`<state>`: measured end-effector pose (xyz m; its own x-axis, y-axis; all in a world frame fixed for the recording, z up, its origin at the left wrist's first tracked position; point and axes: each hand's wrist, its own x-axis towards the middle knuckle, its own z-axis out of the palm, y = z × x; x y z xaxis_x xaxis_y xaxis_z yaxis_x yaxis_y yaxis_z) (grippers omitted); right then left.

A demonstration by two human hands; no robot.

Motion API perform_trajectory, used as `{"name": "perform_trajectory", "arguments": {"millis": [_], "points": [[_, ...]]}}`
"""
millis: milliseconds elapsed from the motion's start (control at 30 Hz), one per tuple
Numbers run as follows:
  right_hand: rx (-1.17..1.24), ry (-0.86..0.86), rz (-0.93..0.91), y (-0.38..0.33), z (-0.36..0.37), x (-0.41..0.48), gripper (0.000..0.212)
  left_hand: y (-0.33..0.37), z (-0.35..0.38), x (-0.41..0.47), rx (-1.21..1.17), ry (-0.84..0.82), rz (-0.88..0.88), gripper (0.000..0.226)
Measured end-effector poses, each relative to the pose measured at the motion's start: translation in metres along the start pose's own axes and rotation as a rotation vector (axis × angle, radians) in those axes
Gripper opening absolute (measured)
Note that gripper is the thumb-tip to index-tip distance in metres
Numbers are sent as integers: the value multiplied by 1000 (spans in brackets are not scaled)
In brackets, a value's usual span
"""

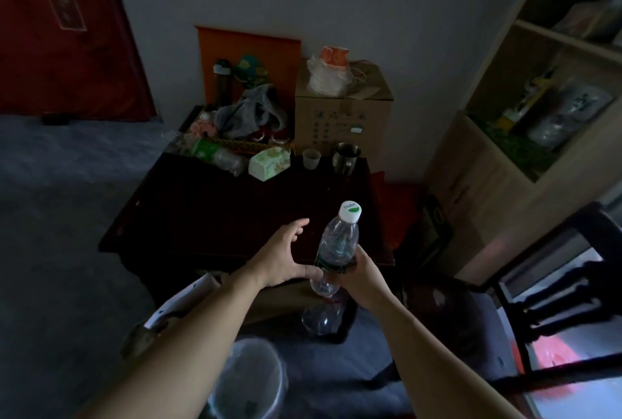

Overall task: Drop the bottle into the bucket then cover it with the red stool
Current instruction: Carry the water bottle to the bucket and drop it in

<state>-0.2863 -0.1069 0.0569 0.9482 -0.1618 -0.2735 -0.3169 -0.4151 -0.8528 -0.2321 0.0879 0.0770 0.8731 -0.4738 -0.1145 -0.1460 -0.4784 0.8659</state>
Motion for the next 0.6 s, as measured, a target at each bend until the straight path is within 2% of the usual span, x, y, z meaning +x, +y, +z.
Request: {"name": "perform_trajectory", "arguments": {"millis": [300, 467, 600], "points": [[-33, -82, -45, -6, 39, -13, 85, -16, -24, -54, 12, 127, -75, 107], [-36, -145, -60, -12, 64, -19, 75, -26, -41, -81, 26, 162, -115, 106], [-17, -180, -85, -18, 85, -21, 82, -37, -51, -93, 8, 147, -150, 109]]}}
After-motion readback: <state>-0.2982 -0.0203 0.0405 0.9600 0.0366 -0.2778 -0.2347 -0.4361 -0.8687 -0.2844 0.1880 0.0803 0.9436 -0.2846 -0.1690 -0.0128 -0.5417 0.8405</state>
